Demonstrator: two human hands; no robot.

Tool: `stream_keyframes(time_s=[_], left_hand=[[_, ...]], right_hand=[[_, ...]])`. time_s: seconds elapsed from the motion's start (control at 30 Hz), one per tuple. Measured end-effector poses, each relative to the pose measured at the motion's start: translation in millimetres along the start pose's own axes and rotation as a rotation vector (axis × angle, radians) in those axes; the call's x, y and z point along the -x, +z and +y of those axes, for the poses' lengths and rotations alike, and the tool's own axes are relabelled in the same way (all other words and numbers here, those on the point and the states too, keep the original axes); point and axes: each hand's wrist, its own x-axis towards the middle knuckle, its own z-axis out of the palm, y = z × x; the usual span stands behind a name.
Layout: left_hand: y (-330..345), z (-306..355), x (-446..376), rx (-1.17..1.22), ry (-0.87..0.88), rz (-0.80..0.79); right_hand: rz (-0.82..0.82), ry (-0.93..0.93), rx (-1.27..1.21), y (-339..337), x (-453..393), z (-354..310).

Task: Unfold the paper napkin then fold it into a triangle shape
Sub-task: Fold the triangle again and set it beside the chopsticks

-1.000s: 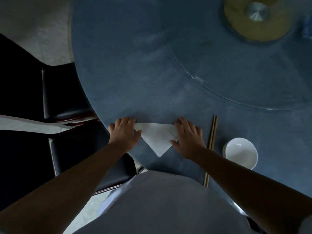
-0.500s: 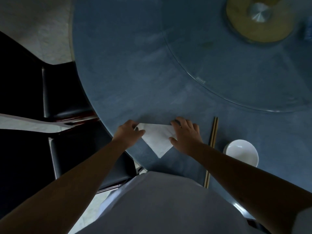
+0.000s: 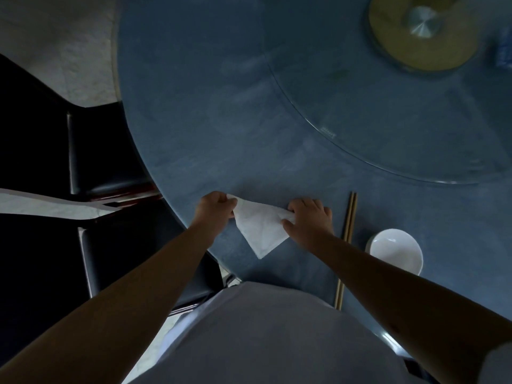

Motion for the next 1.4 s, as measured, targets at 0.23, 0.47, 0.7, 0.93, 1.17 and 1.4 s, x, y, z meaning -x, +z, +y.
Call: stream_keyframes(time_s=[0.23,0.47,0.7,0.93,1.17,1.4], left_hand=[[0.8,18.9,16.6,0.226,0.198,-0.096],[-6.4,41.4,11.5,0.312,0.271,-0.125],[20.7,67.6,-19.6,-0.226,0.456,-0.001],[68.0,76.4,-26.4,-0.452,0.498,-0.202],[67.0,65.5,-24.4,-0.525,0.604,-0.191],[18.2,3.1,11.5,-0.948,0.797,-0.282]], right_hand=[[-0.108,0.120,-0.281,-10.5,0.1,-0.5],[-0.210,0.105,-0.481,-14.3,11.1,4.3],[-0.342,0.267,-0.680,2.6,36.6,-5.8],[-0.458,0.504,-0.924,7.0,56.3,-13.5],[-0.544,0.614,-1.060,0.2,54.5,-11.1],[-0.508,0.565,-0.882,4.4,51.6,-11.1]])
